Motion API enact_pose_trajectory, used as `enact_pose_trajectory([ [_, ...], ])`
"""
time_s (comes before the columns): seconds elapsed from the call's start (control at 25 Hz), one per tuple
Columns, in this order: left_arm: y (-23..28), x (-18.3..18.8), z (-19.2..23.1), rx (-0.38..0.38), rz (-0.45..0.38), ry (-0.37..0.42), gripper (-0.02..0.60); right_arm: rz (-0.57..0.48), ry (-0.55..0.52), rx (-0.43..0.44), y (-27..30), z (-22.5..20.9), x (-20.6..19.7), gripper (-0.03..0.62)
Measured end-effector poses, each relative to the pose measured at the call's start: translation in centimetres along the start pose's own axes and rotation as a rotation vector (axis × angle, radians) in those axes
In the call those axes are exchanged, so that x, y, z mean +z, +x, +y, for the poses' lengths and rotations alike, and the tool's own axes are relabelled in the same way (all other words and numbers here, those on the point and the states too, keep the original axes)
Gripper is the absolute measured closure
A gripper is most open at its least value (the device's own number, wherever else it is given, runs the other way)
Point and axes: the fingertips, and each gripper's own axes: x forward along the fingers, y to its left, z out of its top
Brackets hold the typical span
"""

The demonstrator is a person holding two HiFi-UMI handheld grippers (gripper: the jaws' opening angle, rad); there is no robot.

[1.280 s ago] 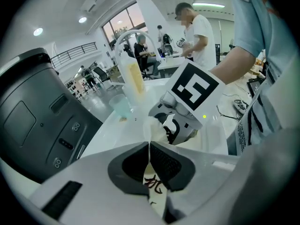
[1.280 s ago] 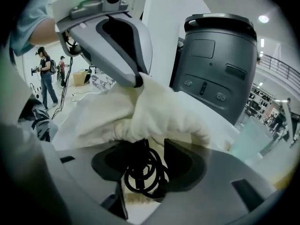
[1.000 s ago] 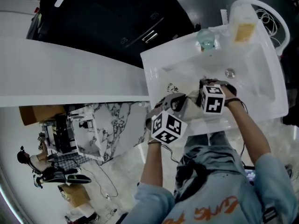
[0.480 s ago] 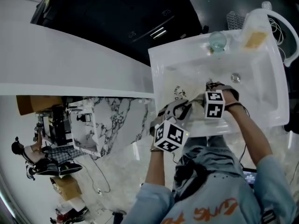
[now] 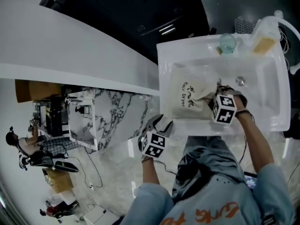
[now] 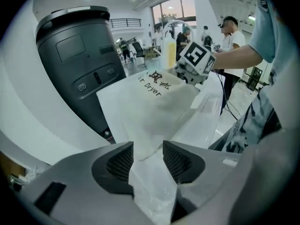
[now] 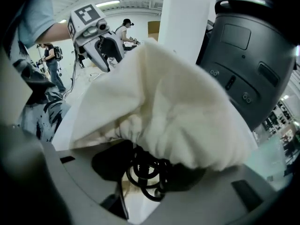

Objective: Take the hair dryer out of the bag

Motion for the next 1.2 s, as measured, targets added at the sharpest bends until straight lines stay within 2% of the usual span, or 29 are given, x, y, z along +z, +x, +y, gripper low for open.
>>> enact_pose_trajectory([
  [0.12,1.8,-0.4,0.3,0.025,0.008,-0.018,0.394,-0.007,-0.015,-0.039,-0.8,-0.1,0.5,0.390],
  [0.4,4.6,-0.8,0.2,0.042,0.115,0.078,0.405,-0.002,0.003,-0.047,-1.6,0.4,0.8,0.391],
  [0.52,5.0,-0.6,0.0,0.037,0.134,0.125,0.451,0.006,-0.003,-0.057,-2.0,0.4,0.8,0.393],
  [0.64,5.1,-0.3,0.1,0.047,0.128,0.145,0.535,0.016,-0.011,-0.071,-2.6,0.3,0.8,0.393],
  [0.76,5.0,-0.1,0.2,0.054,0.127,0.149,0.554,0.021,-0.013,-0.088,-3.2,0.3,0.5,0.393],
  [1.2,4.7,-0.2,0.2,0.078,0.099,0.104,0.554,0.076,-0.031,-0.191,-7.2,0.2,-2.9,0.398],
])
